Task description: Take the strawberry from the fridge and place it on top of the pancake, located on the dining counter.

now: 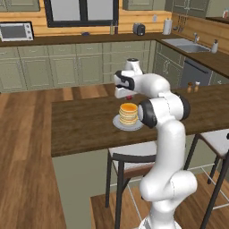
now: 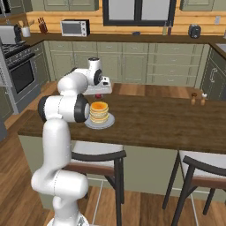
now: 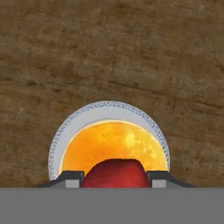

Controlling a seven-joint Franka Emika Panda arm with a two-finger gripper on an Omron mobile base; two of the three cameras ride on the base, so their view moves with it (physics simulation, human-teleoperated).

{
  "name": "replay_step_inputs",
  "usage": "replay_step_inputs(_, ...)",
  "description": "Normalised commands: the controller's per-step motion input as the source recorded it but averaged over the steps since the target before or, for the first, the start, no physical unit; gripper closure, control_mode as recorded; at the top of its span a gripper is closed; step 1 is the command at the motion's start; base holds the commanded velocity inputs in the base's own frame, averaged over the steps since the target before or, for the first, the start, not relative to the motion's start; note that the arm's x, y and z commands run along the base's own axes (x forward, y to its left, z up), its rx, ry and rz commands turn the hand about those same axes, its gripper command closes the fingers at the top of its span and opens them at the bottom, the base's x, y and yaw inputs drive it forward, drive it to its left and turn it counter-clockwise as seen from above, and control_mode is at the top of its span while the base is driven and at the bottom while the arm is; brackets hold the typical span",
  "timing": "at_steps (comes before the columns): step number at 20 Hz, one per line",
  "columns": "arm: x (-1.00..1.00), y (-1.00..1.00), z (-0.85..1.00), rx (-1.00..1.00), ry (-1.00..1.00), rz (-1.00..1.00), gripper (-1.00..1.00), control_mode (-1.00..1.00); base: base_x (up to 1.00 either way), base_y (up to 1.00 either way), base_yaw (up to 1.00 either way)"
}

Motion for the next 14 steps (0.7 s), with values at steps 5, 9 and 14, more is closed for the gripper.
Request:
replay_step_inputs(5, -0.22, -0.02, -0.25, 0.0, 0.0, 0.0, 1.0, -1.0, 0.0, 0.0, 0.0)
replay_step_inputs(9, -0.24, 0.0, -0.35, 0.0, 0.01, 0.0, 1.0, -1.0, 0.0, 0.0, 0.0)
replay_step_inputs(14, -0.27, 0.0, -0.37, 0.0, 0.0, 0.0, 1.0, -1.0, 0.0, 0.0, 0.0)
